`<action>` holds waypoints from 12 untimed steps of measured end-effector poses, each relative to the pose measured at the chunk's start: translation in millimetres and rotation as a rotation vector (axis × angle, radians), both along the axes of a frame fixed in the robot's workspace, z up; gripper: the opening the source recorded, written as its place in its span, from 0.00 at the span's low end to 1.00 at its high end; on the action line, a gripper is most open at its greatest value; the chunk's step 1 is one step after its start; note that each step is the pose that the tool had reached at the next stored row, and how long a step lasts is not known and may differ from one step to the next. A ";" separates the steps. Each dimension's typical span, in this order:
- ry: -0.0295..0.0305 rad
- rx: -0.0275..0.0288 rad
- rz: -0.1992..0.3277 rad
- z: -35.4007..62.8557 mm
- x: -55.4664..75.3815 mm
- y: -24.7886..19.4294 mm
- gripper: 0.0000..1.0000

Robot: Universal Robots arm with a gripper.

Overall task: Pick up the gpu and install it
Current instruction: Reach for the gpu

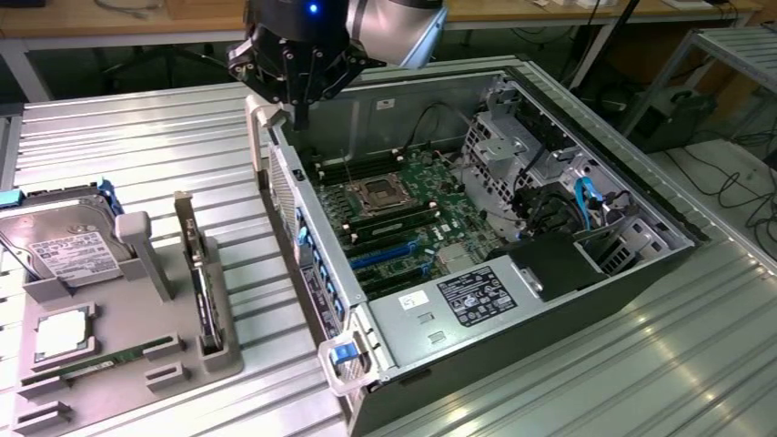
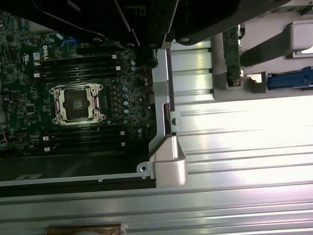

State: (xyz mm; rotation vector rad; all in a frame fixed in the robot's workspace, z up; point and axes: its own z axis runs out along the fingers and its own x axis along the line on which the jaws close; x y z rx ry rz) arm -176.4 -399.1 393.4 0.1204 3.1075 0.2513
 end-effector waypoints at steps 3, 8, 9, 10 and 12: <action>0.0001 -0.0001 0.000 0.0 -1.4 0.0 0.11; 0.0000 -0.0001 0.000 0.0 -3.9 -0.1 0.11; 0.0001 -0.0001 0.000 0.0 -4.4 -0.1 0.11; 0.0001 -0.0001 0.000 0.0 -4.9 -0.1 0.11; 0.0001 -0.0001 0.000 0.0 -5.8 -0.1 0.11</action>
